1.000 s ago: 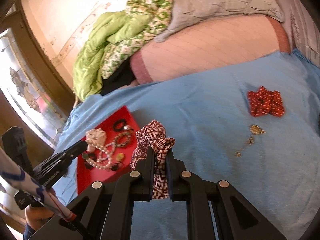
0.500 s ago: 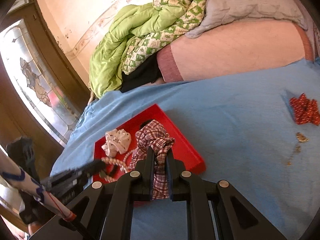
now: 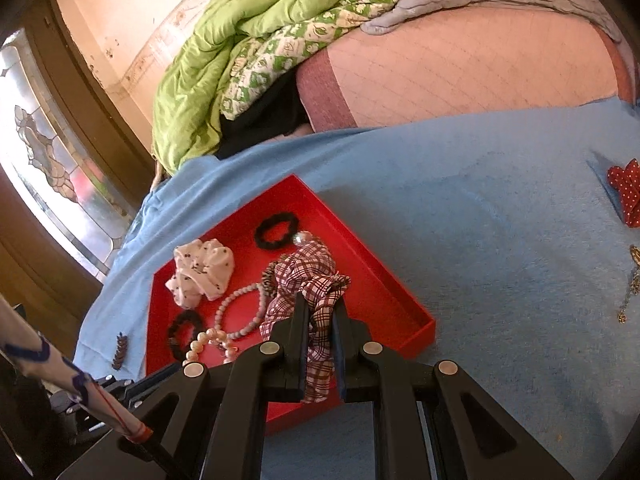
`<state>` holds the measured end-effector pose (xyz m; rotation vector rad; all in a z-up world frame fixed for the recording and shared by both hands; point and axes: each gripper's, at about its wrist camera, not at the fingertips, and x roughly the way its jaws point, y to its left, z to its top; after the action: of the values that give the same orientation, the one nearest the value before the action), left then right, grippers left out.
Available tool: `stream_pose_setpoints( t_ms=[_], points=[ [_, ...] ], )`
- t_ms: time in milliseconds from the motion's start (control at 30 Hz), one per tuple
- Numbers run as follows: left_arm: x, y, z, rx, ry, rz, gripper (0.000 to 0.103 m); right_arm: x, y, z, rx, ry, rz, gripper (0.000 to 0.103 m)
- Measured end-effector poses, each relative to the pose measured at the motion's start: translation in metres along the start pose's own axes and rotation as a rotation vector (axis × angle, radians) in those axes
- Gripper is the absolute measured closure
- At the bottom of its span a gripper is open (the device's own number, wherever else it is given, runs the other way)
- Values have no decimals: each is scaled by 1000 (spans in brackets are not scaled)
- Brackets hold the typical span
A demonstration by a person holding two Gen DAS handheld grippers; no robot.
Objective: Organize jewelry
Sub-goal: 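Carry the pearl bracelet and plaid scrunchie in both grippers over the red tray, then open both grippers to drop the bracelet and scrunchie into the tray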
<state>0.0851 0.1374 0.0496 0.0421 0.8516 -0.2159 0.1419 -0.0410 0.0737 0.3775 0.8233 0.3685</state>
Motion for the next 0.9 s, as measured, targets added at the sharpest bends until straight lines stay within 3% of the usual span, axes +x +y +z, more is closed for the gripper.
stream_pose_setpoints(
  t_ms=[900],
  points=[
    [14, -4, -3, 17, 42, 28, 94, 22, -2, -5, -35, 61, -66, 88]
  ],
)
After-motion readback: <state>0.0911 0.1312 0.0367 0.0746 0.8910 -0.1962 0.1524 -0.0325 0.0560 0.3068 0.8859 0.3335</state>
